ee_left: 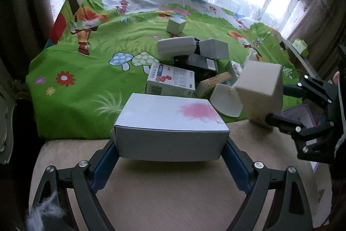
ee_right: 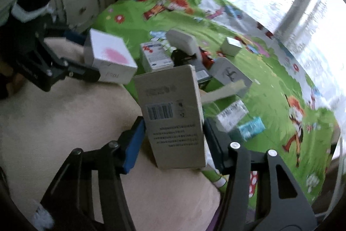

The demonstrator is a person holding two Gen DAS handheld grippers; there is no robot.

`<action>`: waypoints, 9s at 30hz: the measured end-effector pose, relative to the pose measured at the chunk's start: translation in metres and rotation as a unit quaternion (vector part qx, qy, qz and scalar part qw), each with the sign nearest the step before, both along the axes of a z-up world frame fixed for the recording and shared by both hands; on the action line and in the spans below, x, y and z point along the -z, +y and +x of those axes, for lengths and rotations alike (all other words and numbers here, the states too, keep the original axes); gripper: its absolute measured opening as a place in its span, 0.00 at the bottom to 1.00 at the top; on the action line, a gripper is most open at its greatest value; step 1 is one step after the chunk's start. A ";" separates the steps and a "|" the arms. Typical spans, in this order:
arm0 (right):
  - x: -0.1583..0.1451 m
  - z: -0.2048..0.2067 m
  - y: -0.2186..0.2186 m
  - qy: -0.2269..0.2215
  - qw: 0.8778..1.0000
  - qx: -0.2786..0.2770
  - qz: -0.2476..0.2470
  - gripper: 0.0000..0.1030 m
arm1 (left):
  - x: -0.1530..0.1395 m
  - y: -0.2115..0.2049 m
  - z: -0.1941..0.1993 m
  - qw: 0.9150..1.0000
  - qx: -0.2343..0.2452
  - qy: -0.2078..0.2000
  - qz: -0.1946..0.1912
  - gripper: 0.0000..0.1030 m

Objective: Organize rigid objects
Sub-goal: 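Grasp the tan barcode box with the right gripper and lift it, then lower the tan barcode box into the storage box and open the right gripper, then move the right gripper back toward the pile of boxes, then grasp the medicine box with the left gripper while the right gripper grasps a white wrapped box, then carry the white wrapped box into the storage box and release with the right gripper, then move the right gripper back to the pile toward the large white box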

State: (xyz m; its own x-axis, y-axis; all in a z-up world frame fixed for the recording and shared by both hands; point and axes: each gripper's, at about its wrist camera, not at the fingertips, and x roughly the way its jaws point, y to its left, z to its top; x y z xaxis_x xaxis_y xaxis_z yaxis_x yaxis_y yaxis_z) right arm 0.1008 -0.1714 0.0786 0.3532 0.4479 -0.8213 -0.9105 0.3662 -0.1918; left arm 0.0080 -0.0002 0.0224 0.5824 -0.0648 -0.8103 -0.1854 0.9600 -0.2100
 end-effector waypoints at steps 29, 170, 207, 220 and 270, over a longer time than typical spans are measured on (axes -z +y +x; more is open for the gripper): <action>-0.021 0.014 -0.193 0.078 0.935 0.322 0.124 0.54 | -0.021 -0.116 0.019 0.992 0.125 -0.029 -0.006 0.89; 0.020 0.048 -0.076 0.082 0.924 0.369 0.052 0.37 | 0.002 -0.012 0.042 1.000 -0.009 -0.005 0.011 0.69; -0.006 0.027 -0.269 0.063 0.847 0.520 0.092 0.37 | -0.022 -0.218 0.053 0.975 0.217 -0.037 0.012 0.69; -0.013 0.028 -0.302 0.029 0.823 0.561 0.083 0.37 | -0.020 -0.274 0.067 0.960 0.278 -0.036 -0.001 0.69; -0.011 0.053 -0.191 0.079 0.878 0.460 0.104 0.80 | -0.037 -0.082 0.054 0.991 0.075 -0.068 -0.086 0.79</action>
